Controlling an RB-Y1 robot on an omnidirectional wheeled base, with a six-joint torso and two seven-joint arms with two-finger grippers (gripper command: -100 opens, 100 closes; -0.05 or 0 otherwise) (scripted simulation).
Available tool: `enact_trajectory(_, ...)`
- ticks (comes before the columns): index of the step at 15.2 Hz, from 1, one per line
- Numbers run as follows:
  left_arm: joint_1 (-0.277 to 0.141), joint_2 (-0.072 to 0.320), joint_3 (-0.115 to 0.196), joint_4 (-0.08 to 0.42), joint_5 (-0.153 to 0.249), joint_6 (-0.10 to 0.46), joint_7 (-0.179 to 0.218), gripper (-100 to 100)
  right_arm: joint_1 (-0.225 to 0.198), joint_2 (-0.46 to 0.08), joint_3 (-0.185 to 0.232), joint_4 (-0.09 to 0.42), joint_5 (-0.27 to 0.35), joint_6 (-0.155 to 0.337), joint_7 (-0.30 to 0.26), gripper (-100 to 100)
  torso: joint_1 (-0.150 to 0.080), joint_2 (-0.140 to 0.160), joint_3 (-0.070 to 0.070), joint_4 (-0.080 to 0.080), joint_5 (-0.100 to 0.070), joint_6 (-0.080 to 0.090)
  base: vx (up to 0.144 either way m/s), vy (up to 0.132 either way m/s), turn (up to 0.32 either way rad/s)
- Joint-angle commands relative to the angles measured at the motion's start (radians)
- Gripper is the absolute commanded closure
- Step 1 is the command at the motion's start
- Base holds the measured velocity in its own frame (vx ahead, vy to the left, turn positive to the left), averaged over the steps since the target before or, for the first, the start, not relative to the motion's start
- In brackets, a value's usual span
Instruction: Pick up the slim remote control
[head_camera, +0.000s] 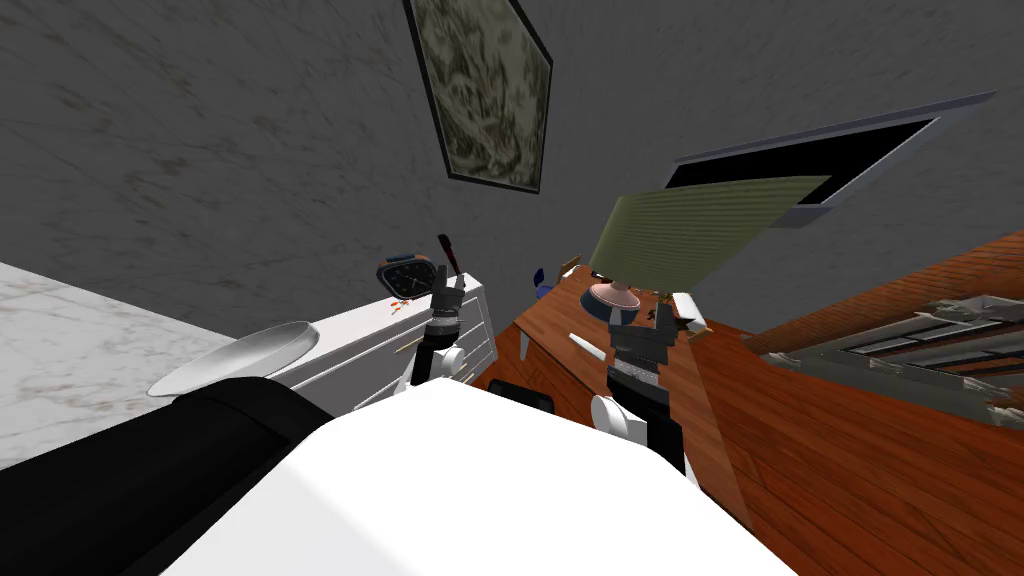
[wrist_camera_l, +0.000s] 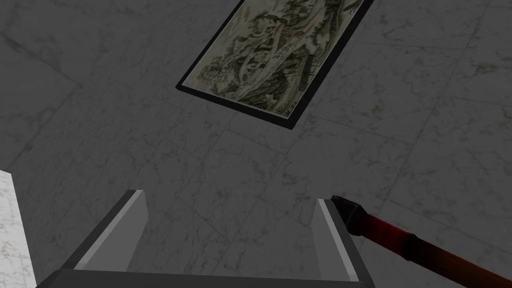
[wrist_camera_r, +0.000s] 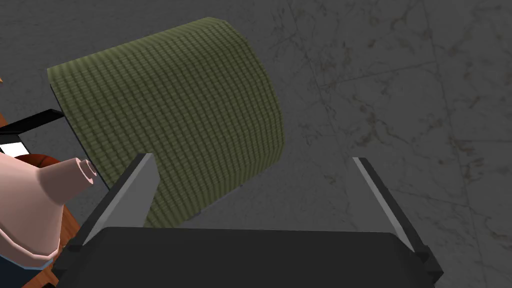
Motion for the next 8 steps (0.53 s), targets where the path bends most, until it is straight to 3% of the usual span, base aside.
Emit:
enact_trajectory(1, 0.0, 0.0, 0.0, 0.0, 0.0, 0.0, 0.0, 0, -0.004, -0.047, 0.007, 0.01, 0.005, 0.0, -0.001, -100, 0.0, 0.0, 0.0, 0.0, 0.0, 0.0, -0.003, 0.004, 0.044)
enact_trajectory(2, 0.0, 0.0, 0.0, 0.0, 0.0, 0.0, 0.0, 0, -0.004, -0.047, 0.007, 0.01, 0.005, 0.0, -0.001, -100, 0.0, 0.0, 0.0, 0.0, 0.0, 0.0, -0.005, 0.004, 0.052)
enact_trajectory(8, 0.0, 0.0, 0.0, 0.0, 0.0, 0.0, 0.0, 0, -0.021, -0.167, 0.038, 0.048, 0.025, 0.0, -0.007, -100, 0.0, 0.001, 0.0, 0.0, 0.0, 0.0, -0.008, 0.007, 0.065)
